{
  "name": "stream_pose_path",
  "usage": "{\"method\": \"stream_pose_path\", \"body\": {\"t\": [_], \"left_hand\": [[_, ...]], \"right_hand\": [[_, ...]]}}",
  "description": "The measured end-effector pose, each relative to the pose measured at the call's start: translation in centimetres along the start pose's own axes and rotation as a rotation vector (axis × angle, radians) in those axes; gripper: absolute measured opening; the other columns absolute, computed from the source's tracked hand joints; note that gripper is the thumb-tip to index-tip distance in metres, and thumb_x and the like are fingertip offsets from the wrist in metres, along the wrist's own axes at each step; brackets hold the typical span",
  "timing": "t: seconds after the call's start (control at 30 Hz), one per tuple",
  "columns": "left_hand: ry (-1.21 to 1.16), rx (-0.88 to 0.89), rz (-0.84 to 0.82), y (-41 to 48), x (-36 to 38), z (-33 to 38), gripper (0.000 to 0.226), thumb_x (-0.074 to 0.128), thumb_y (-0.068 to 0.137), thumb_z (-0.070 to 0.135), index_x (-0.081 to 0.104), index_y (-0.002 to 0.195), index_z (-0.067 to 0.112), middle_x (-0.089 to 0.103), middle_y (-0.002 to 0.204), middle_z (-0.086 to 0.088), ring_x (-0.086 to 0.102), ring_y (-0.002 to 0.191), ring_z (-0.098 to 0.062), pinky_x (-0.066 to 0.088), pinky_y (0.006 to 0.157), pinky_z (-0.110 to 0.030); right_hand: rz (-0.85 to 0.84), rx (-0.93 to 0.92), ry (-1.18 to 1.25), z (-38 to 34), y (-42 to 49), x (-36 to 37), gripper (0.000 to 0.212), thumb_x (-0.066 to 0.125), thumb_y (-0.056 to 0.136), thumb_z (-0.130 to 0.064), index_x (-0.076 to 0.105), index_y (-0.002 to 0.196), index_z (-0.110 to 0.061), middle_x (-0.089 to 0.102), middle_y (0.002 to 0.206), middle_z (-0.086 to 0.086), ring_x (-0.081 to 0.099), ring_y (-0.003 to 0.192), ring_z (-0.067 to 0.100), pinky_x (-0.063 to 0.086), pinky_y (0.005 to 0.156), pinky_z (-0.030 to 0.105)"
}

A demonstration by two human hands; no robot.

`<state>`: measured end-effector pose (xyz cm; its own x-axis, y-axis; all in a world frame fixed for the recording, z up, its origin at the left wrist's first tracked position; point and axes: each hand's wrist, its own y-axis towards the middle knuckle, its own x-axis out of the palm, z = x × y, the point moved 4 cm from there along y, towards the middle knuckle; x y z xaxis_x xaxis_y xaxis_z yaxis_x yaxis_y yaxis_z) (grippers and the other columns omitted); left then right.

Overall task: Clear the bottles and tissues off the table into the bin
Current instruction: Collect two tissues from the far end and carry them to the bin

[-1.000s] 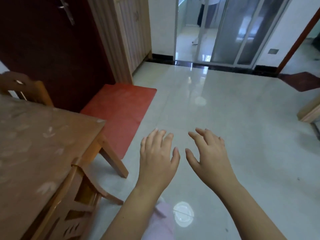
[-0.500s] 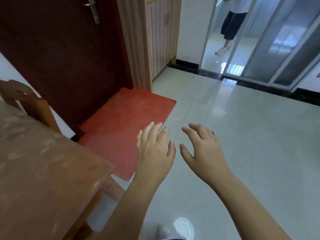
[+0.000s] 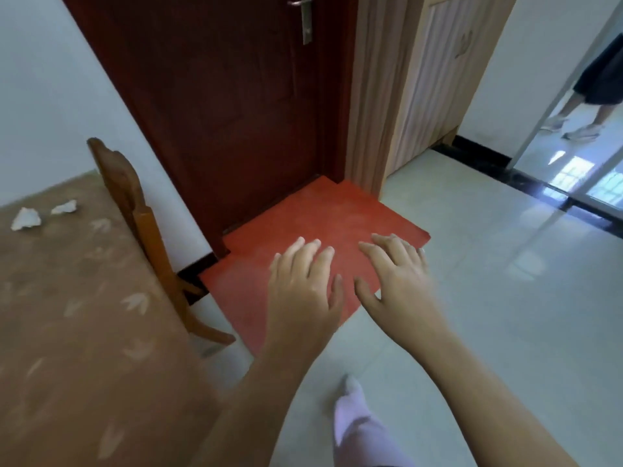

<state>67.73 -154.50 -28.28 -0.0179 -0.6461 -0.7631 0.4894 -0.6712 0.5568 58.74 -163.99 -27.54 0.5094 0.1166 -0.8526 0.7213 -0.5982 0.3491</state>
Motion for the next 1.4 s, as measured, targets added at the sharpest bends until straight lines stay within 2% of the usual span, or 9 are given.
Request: {"method": "stream_pose_path", "body": {"t": [0.23, 0.4, 0.53, 0.6, 0.7, 1.0, 1.17, 1.3, 1.4], "left_hand": [[0.097, -0.143, 0.053, 10.6, 3.2, -3.4, 0.04, 0.047, 0.081, 0.026, 0.064, 0.109, 0.004, 0.064, 0.114, -0.016, 0.055, 0.112, -0.034, 0.045, 0.09, -0.056], [0.168, -0.263, 0.073, 14.0, 4.0, -6.7, 0.04, 0.048, 0.083, 0.027, 0.062, 0.112, 0.003, 0.063, 0.115, -0.016, 0.054, 0.114, -0.034, 0.044, 0.092, -0.056], [0.233, -0.337, 0.116, 15.7, 3.9, -10.8, 0.036, 0.061, 0.078, 0.017, 0.062, 0.112, 0.002, 0.063, 0.114, -0.016, 0.052, 0.114, -0.034, 0.044, 0.093, -0.053], [0.265, -0.365, 0.137, 16.9, 3.9, -13.1, 0.036, 0.063, 0.078, 0.013, 0.061, 0.112, 0.001, 0.063, 0.113, -0.017, 0.053, 0.114, -0.036, 0.043, 0.093, -0.054], [0.299, -0.407, 0.145, 19.0, 4.1, -16.9, 0.037, 0.049, 0.085, 0.023, 0.061, 0.113, 0.002, 0.063, 0.115, -0.017, 0.053, 0.115, -0.037, 0.04, 0.094, -0.055], [0.366, -0.57, 0.273, 24.3, 0.5, -30.8, 0.037, 0.047, 0.085, 0.025, 0.061, 0.11, 0.002, 0.062, 0.115, -0.018, 0.052, 0.115, -0.037, 0.043, 0.092, -0.056], [0.402, -0.71, 0.298, 25.1, -1.7, -36.7, 0.04, 0.043, 0.083, 0.026, 0.061, 0.11, 0.003, 0.062, 0.115, -0.017, 0.052, 0.115, -0.037, 0.042, 0.091, -0.059], [0.446, -0.788, 0.32, 25.2, -2.3, -39.5, 0.039, 0.044, 0.084, 0.026, 0.061, 0.111, 0.003, 0.062, 0.116, -0.017, 0.05, 0.117, -0.036, 0.041, 0.094, -0.057], [0.479, -0.845, 0.346, 25.5, -2.5, -41.9, 0.039, 0.044, 0.083, 0.026, 0.061, 0.111, 0.004, 0.062, 0.116, -0.016, 0.05, 0.118, -0.035, 0.041, 0.095, -0.055]], "right_hand": [[-0.053, -0.164, 0.078, 2.1, 14.0, 1.6, 0.043, 0.061, 0.075, -0.02, 0.058, 0.116, -0.009, 0.058, 0.122, 0.014, 0.045, 0.12, 0.038, 0.029, 0.096, 0.062], [-0.145, -0.278, 0.128, 1.1, 20.2, 4.9, 0.046, 0.065, 0.08, -0.02, 0.054, 0.123, -0.011, 0.052, 0.13, 0.013, 0.037, 0.127, 0.036, 0.023, 0.101, 0.059], [-0.206, -0.359, 0.183, -1.0, 24.0, 8.1, 0.044, 0.066, 0.08, -0.019, 0.055, 0.121, -0.01, 0.053, 0.128, 0.014, 0.039, 0.126, 0.037, 0.025, 0.1, 0.06], [-0.213, -0.393, 0.195, -2.3, 26.1, 9.7, 0.043, 0.068, 0.078, -0.018, 0.057, 0.118, -0.008, 0.056, 0.124, 0.015, 0.042, 0.123, 0.039, 0.028, 0.097, 0.061], [-0.223, -0.445, 0.207, -4.4, 29.4, 12.5, 0.043, 0.071, 0.076, -0.016, 0.058, 0.116, -0.008, 0.058, 0.121, 0.016, 0.046, 0.119, 0.04, 0.03, 0.094, 0.063], [-0.299, -0.668, 0.261, -16.2, 40.6, 20.2, 0.045, 0.061, 0.084, -0.021, 0.05, 0.127, -0.01, 0.047, 0.134, 0.014, 0.031, 0.131, 0.032, 0.015, 0.105, 0.053], [-0.331, -0.773, 0.289, -21.3, 43.4, 23.7, 0.044, 0.065, 0.081, -0.019, 0.054, 0.122, -0.008, 0.052, 0.127, 0.016, 0.037, 0.127, 0.036, 0.021, 0.101, 0.056], [-0.389, -0.845, 0.325, -23.9, 45.1, 26.2, 0.044, 0.065, 0.081, -0.019, 0.054, 0.121, -0.009, 0.051, 0.128, 0.016, 0.037, 0.127, 0.035, 0.021, 0.101, 0.057], [-0.398, -0.901, 0.365, -26.1, 46.8, 27.9, 0.04, 0.062, 0.08, -0.021, 0.056, 0.117, -0.008, 0.055, 0.123, 0.017, 0.043, 0.123, 0.037, 0.027, 0.097, 0.059]]}}
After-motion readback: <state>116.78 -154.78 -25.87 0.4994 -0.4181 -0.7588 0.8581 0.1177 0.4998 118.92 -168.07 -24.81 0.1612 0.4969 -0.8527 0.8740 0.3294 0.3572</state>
